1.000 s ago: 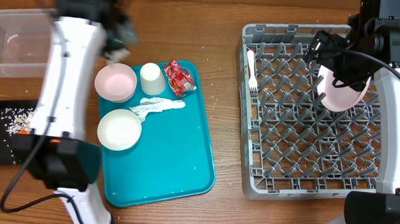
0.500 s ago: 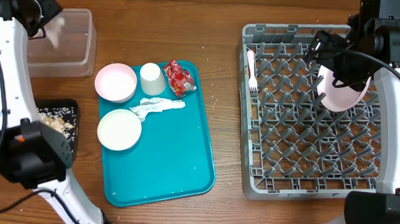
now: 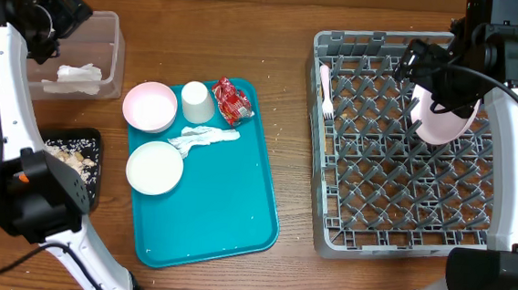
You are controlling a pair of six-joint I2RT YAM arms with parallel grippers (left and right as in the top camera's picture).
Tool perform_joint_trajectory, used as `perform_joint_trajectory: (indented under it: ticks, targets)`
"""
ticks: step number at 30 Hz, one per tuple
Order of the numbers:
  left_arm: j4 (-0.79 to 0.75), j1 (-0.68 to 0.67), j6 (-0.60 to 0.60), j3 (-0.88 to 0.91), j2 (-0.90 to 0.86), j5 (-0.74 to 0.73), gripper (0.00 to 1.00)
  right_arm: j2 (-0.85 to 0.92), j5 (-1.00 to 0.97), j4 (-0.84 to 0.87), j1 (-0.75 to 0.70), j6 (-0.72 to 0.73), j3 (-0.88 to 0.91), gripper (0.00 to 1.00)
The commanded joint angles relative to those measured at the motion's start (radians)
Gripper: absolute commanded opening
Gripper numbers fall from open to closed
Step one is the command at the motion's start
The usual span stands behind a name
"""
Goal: Sort waste into correct bins and load items into the dishwasher rack
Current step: 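Carry the tissue left and drop it into the clear plastic bin, then return the left gripper to the tray and grasp the remaining tissue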
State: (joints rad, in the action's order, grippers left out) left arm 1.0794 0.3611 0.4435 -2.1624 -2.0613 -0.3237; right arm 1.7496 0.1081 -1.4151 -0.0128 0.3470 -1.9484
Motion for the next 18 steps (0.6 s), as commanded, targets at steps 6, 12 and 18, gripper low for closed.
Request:
perform_joint_trajectory:
  ticks: [6, 12, 18]
  targets:
    - [0.346, -0.261, -0.223, -0.010, 0.093, -0.153, 0.93, -0.005, 0.009, 0.002, -0.002, 0.006, -0.009, 1.00]
    - [0.451, -0.509, -0.223, 0.069, 0.053, 0.177, 0.86, -0.005, 0.009, 0.002, -0.002, 0.006, -0.009, 1.00]
    - [0.434, -0.674, -0.219, 0.187, 0.045, 0.425, 0.90, -0.005, 0.009, 0.002, -0.002, 0.006, -0.009, 1.00]
